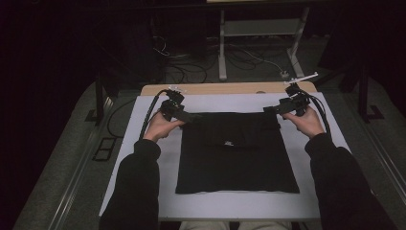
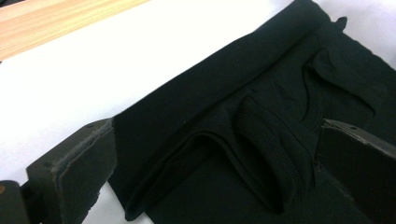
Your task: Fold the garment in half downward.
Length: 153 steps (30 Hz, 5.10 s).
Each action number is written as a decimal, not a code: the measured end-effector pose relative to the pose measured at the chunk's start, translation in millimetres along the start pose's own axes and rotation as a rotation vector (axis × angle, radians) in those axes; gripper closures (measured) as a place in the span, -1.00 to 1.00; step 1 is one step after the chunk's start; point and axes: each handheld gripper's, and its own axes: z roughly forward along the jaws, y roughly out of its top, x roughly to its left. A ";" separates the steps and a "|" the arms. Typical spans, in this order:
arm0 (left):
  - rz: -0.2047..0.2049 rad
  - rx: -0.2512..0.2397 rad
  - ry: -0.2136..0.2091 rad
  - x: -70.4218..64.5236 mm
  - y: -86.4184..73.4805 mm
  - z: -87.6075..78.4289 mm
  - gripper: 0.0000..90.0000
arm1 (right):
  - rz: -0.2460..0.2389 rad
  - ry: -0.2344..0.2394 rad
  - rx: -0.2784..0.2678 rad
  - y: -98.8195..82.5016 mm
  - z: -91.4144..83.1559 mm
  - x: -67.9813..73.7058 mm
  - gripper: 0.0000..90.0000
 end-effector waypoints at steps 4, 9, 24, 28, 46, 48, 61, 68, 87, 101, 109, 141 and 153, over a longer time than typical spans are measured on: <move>0.001 0.003 -0.031 -4.9 0.6 6.4 -1.00 | -0.010 0.019 0.005 0.2 5.5 7.3 -1.00; 0.006 0.023 -0.076 -8.7 0.2 15.2 -1.00 | -0.015 0.045 0.017 0.7 10.9 16.0 -1.00; -0.009 0.001 -0.138 -16.7 1.2 28.4 -1.00 | -0.042 0.090 0.052 -2.2 28.3 29.4 -1.00; -0.018 -0.004 -0.152 -18.0 1.1 30.4 -1.00 | -0.044 0.098 0.062 -2.8 30.9 30.9 -1.00; -0.069 0.015 -0.234 -19.5 -5.2 46.5 -0.69 | -0.035 0.186 0.106 -8.2 43.0 30.9 -0.61; -0.065 0.006 -0.222 -20.0 -5.6 47.4 -0.62 | -0.032 0.188 0.103 -8.5 42.8 30.1 -0.58; -0.155 -0.057 -0.158 -6.8 -8.7 54.9 -0.08 | -0.030 0.184 0.110 -12.4 48.4 26.5 -0.02; -0.181 -0.079 -0.156 -5.6 -13.0 59.3 0.08 | -0.018 0.174 0.121 -15.4 50.5 23.9 0.24; -0.216 -0.083 -0.185 -2.0 -27.0 69.2 0.39 | 0.003 0.120 0.171 -26.0 67.8 19.2 0.47; -0.171 -0.084 -0.172 -9.7 -28.7 72.0 0.82 | 0.017 0.174 0.144 -33.4 66.9 18.7 0.86; -0.159 -0.115 -0.176 -9.9 -26.5 66.1 0.84 | 0.005 0.176 0.112 -35.0 62.5 18.8 0.86; -0.107 -0.228 -0.223 -27.2 -30.3 25.3 0.85 | 0.023 0.332 0.015 -34.6 30.7 31.3 0.88; -0.101 -0.255 -0.248 -35.7 -36.2 15.3 0.84 | 0.030 0.364 0.017 -39.6 21.8 34.6 0.88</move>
